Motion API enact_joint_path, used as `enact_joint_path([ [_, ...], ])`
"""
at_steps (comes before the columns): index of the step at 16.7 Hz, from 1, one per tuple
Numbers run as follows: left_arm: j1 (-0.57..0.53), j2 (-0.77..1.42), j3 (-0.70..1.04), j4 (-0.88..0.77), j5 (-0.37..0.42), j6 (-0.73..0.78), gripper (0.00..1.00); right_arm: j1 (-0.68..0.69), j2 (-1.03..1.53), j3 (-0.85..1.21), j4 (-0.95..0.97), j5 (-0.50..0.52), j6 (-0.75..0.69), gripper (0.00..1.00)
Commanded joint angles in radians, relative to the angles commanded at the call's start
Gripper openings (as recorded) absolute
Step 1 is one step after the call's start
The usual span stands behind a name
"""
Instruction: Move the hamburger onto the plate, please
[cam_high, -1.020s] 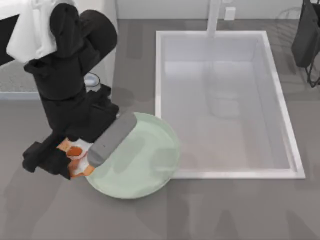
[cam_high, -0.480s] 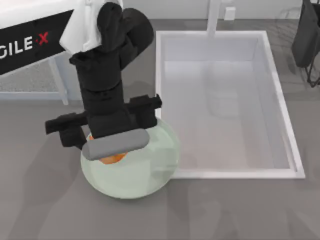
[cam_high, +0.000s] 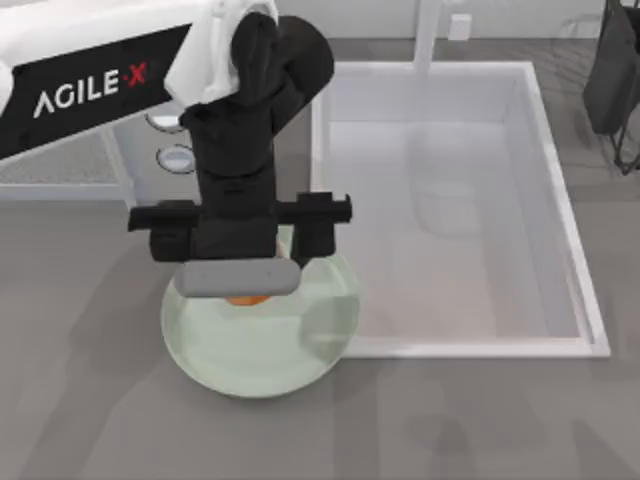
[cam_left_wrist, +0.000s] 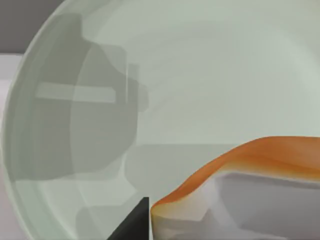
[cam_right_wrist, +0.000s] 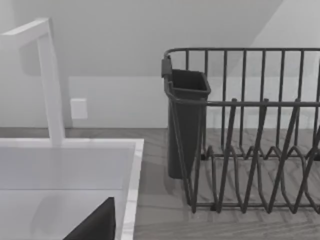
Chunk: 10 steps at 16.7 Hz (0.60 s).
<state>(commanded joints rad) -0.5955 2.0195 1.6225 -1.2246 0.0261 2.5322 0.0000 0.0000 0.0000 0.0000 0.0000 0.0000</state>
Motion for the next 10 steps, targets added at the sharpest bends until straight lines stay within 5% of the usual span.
enact_joint_path([
  [10,0.004,0.020,0.012,0.021,-0.007,0.042,0.00,0.000,0.000,0.000,0.000,0.000,0.000,1.00],
])
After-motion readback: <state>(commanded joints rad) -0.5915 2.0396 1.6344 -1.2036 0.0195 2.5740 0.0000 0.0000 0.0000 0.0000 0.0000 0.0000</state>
